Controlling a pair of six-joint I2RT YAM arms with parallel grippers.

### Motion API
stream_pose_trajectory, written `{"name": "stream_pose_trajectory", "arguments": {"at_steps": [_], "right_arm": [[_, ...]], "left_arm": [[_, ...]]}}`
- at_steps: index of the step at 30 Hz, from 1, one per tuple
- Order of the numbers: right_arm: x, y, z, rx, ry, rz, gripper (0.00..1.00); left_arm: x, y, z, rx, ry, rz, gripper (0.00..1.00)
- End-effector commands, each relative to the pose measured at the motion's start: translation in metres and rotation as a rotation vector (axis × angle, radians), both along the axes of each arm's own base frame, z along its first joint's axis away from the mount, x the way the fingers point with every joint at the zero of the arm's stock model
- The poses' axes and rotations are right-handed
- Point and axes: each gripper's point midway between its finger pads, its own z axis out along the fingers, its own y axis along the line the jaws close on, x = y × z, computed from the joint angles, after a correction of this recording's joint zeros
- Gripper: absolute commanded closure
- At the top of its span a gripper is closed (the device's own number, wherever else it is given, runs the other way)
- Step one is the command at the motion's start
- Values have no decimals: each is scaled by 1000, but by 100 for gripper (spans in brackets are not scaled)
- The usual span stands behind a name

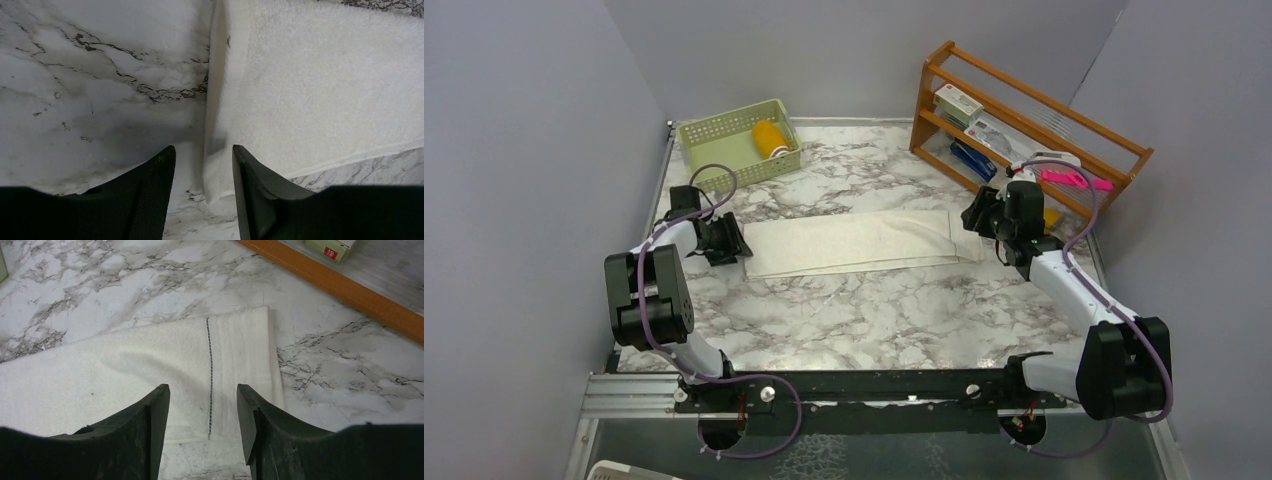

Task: Roll the towels
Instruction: Fold the towel at the center of the board.

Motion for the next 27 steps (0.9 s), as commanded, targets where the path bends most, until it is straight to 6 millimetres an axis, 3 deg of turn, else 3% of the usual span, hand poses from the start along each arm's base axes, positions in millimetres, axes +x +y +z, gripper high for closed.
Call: {"name": "stream_pose_trajectory", "arguments": {"at_steps": [1, 9, 12, 14, 16, 20, 27], "right_arm": [[0, 5, 9, 4, -40, 30, 47], [-2, 5, 7, 7, -45, 30, 47], [-3, 5, 8, 7, -48, 30, 47], [-3, 5, 9, 6, -50, 31, 47], [-4, 5, 9, 6, -51, 34, 47], [-5, 3, 11, 4, -57, 25, 47], [-4, 3, 16, 15, -81, 18, 47]], "left_arm": [[-4, -14, -7, -70, 18, -52, 55], [-7, -37, -12, -136, 29, -121, 66], [-11, -39, -20, -146, 62, -123, 79], [-9, -35, -20, -124, 61, -110, 97], [-4, -24, -16, -61, 45, -85, 100], [3, 15, 3, 144, 9, 8, 100], [15, 88, 57, 503, -93, 225, 100]]}}
